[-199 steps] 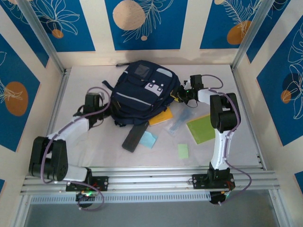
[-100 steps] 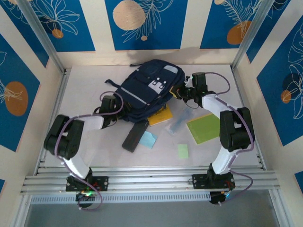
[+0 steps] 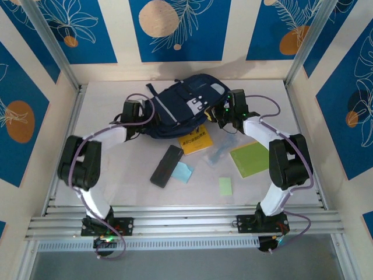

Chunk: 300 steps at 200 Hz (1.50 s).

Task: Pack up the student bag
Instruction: Unzip the student bag at the top-left of the table.

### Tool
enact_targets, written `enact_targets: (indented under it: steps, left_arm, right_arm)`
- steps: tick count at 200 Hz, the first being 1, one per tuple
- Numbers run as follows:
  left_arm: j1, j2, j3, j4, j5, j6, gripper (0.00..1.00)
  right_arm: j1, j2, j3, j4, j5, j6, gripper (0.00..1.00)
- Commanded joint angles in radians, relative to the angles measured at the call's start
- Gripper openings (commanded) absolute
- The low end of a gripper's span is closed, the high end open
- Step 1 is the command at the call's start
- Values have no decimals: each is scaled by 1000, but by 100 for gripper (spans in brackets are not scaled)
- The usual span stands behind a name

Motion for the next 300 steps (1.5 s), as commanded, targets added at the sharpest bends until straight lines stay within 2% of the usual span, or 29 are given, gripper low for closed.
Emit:
enact_targets:
  steps: [1, 32, 57, 74, 109, 134, 153, 189, 204, 240, 270, 300]
  left_arm:
    - [-49, -210, -60, -71, 193, 130, 73]
    - [-121, -392, -167, -80, 212, 124, 55]
    - [-216, -438, -214, -9, 195, 82, 52]
    - [-274, -426, -207, 1, 149, 86, 53]
    - [-350, -317, -220, 156, 126, 16, 53]
    - [-391, -209, -212, 254, 62, 4, 47]
    - [-399, -132, -206, 315, -28, 10, 46]
    - [-398, -47, -191, 404, -277, 66, 46]
    - [-394, -32, -184, 437, -332, 100, 43]
    - [-360, -23, -174, 446, -314, 156, 41]
    - [-309, -44, -226, 545, -189, 155, 40]
    - [-293, -12, -179, 574, -70, 188, 29]
  right_arm:
    - [60, 41, 92, 23, -93, 134, 0]
    - [76, 91, 158, 28, -68, 191, 0]
    - [100, 115, 207, 4, -32, 211, 0]
    - [110, 123, 219, 11, -23, 226, 0]
    - [124, 128, 231, 12, -18, 245, 0]
    - [132, 124, 229, 14, -10, 260, 0]
    - [141, 118, 218, 26, -12, 284, 0]
    - [155, 96, 177, 66, -21, 323, 0]
    - [156, 82, 149, 86, -32, 334, 0]
    - [150, 42, 85, 103, -24, 327, 0]
    - [145, 21, 53, 96, -26, 303, 0]
    - [145, 17, 34, 110, -33, 299, 0]
